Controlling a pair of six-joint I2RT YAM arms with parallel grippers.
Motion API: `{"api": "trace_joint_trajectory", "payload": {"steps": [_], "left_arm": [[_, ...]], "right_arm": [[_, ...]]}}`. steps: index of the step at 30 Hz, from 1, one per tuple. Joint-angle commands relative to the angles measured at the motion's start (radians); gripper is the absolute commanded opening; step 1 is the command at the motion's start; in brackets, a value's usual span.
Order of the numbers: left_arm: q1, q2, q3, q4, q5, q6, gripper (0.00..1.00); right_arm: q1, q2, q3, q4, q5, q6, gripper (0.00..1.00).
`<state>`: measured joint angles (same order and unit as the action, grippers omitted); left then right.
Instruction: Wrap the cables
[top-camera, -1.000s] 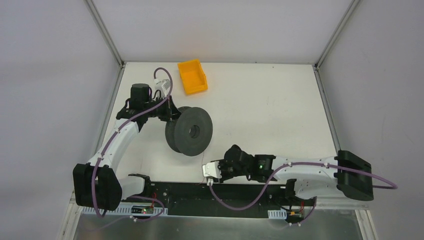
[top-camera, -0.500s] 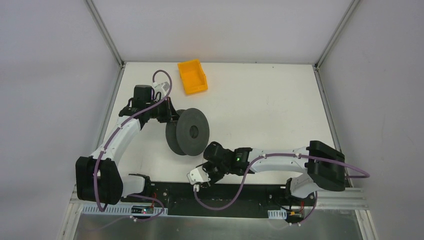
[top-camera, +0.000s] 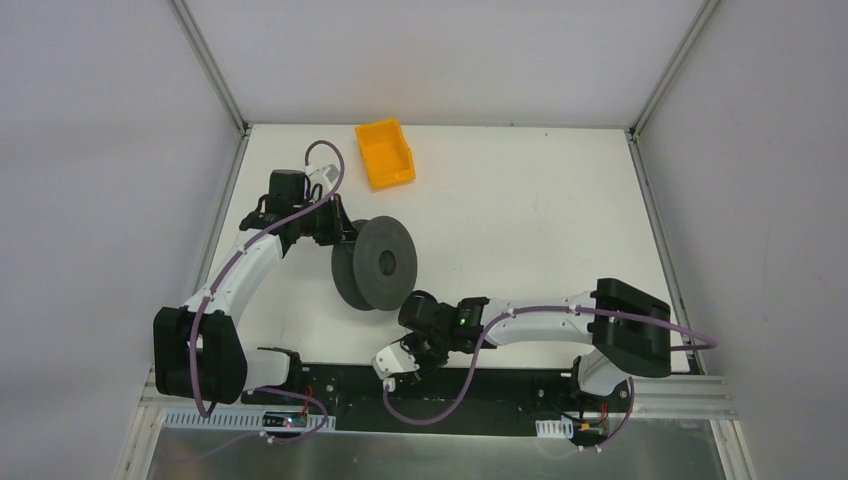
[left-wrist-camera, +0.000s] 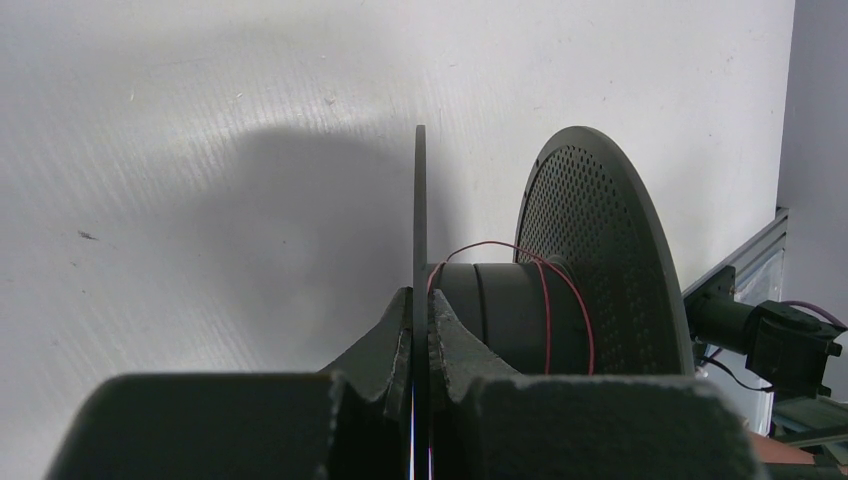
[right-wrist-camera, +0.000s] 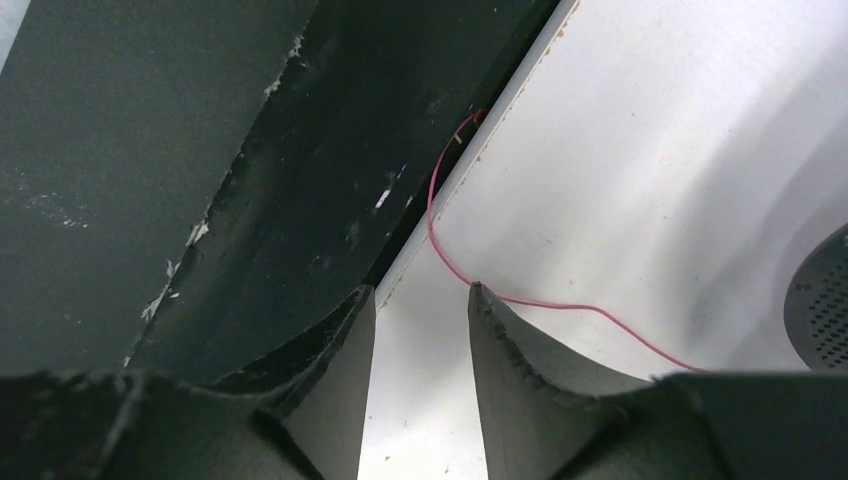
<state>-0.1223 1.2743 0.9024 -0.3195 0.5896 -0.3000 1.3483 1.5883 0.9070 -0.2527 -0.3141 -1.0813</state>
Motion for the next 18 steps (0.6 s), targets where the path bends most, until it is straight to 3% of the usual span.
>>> {"api": "trace_joint_trajectory", "payload": {"steps": [1,11,13,16,18], "left_arm": [[0.013,-0.003,0.043,0.017,0.007,-0.039,0.00],[0.016,-0.005,0.042,0.017,-0.012,-0.059,0.00],[0.019,-0.006,0.042,0.017,-0.015,-0.061,0.00],[0.022,-0.007,0.043,0.017,-0.026,-0.070,0.00],[0.023,-0.007,0.042,0.017,-0.041,-0.079,0.00]], "right_arm": [[0.010,0.035,0.040,0.034,-0.005,-0.009,0.42],[0.031,0.106,0.016,0.146,0.098,-0.008,0.39],[0.035,0.103,0.001,0.164,0.126,-0.002,0.27],[0.037,0.079,-0.033,0.225,0.144,0.034,0.02],[0.038,0.063,-0.049,0.248,0.144,0.073,0.00]]}}
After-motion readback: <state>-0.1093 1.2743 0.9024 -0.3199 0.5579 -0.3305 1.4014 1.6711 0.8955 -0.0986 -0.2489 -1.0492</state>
